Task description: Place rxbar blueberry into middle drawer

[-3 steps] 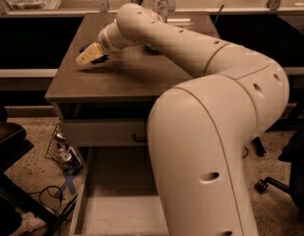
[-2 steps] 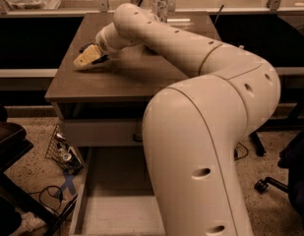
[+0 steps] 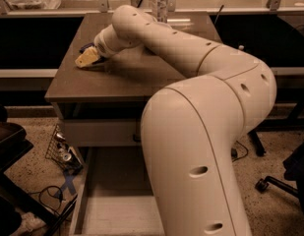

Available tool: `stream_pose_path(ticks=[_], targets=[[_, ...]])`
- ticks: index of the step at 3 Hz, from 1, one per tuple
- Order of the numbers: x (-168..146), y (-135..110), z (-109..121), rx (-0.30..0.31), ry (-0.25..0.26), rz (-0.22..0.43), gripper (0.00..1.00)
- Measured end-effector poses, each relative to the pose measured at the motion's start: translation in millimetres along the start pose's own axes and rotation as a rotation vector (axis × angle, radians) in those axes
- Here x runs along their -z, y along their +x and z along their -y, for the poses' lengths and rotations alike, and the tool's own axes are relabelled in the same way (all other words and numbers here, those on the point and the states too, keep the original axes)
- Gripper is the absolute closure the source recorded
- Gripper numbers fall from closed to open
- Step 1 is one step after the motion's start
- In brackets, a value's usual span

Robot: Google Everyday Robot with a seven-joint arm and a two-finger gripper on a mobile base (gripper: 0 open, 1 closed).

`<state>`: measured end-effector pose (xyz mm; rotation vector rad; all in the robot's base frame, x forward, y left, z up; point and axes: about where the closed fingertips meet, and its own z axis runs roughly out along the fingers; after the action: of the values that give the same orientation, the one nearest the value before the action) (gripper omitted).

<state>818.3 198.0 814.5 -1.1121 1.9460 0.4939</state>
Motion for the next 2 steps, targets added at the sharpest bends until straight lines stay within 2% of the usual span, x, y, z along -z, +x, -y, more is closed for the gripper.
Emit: stream_pose_path(ticks=[2], targets=[[0.9,-0.6,-0.4,-0.006,-0.002,0.004,0.94]])
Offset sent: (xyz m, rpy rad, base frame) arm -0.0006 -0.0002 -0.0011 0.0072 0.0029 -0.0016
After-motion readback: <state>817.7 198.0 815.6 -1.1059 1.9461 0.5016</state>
